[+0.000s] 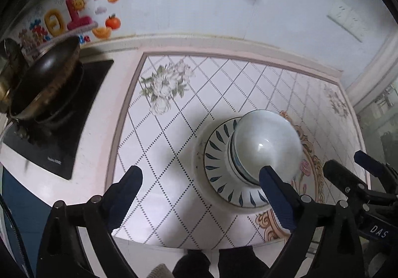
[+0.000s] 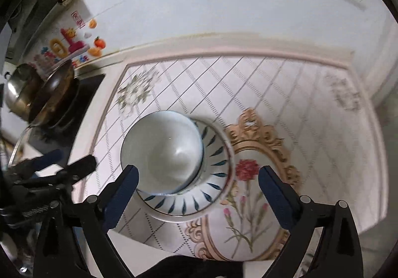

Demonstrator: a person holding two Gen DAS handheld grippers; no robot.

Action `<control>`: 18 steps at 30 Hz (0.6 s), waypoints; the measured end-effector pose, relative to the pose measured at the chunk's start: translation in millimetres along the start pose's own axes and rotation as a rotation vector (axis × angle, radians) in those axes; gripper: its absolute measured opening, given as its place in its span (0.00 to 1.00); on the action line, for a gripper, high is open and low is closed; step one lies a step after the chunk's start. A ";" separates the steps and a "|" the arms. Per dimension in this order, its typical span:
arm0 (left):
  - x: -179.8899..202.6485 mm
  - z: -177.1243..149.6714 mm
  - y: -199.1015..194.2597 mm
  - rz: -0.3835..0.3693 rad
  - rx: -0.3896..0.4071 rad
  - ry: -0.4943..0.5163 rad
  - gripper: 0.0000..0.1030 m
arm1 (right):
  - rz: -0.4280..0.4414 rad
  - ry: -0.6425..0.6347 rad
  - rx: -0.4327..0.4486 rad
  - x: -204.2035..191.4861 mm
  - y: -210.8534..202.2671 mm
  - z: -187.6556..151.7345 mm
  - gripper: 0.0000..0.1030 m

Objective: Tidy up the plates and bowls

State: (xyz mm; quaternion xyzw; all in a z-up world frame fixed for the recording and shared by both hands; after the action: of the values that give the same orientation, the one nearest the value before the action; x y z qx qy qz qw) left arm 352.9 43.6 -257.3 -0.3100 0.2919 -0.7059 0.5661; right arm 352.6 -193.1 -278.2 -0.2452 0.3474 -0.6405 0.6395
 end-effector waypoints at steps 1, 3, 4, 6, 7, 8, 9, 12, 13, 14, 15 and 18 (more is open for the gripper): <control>0.5 -1.0 -10.8 0.001 0.023 0.012 0.93 | -0.009 0.011 0.025 -3.0 -11.6 -1.9 0.98; 1.0 -1.9 -29.1 0.009 0.073 0.032 0.93 | -0.025 0.029 0.063 -7.7 -32.4 -5.1 0.98; 1.4 -2.8 -43.0 0.016 0.102 0.042 0.93 | -0.030 0.032 0.073 -9.2 -40.4 -6.3 0.98; 1.6 -4.3 -62.4 0.014 0.144 0.044 0.93 | -0.040 0.039 0.101 -13.3 -62.9 -10.4 0.99; 2.7 -6.0 -76.2 0.007 0.168 0.048 0.95 | -0.042 0.039 0.112 -15.8 -73.0 -12.3 0.99; 3.3 -7.4 -84.5 0.005 0.179 0.052 0.98 | -0.044 0.038 0.125 -17.9 -84.6 -15.6 0.99; 3.9 -9.8 -96.4 0.009 0.192 0.055 1.00 | -0.043 0.038 0.141 -20.1 -97.8 -18.8 0.99; 6.7 -18.3 -124.6 0.006 0.232 0.055 1.00 | -0.043 0.033 0.182 -25.6 -133.5 -28.5 0.99; 8.2 -23.5 -137.8 0.011 0.254 0.058 1.00 | -0.039 0.030 0.190 -28.3 -143.2 -31.6 0.99; 8.9 -27.4 -146.3 0.012 0.265 0.057 1.00 | -0.034 0.026 0.201 -30.1 -154.1 -35.2 0.99; 8.1 -31.2 -153.7 0.013 0.276 0.054 1.00 | -0.029 0.021 0.217 -32.2 -167.8 -40.0 0.99; 7.9 -48.4 -184.8 0.025 0.308 0.038 1.00 | -0.028 -0.004 0.267 -36.1 -204.6 -53.5 0.99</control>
State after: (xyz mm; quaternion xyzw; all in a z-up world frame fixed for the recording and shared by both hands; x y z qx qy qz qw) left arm 200.1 73.7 -146.2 -0.2027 0.1947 -0.7410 0.6099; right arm 181.5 -162.5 -152.5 -0.1640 0.2543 -0.6895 0.6581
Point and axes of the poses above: each gripper's, at about its wrist camera, not at the fingertips, and y roughly the way its jaws point, x to its right, z to its top, the point moved 3 cm from there along y, roughly the way its jaws point, and after that the axes turned 9 degrees about x, right-handed, at the moved point
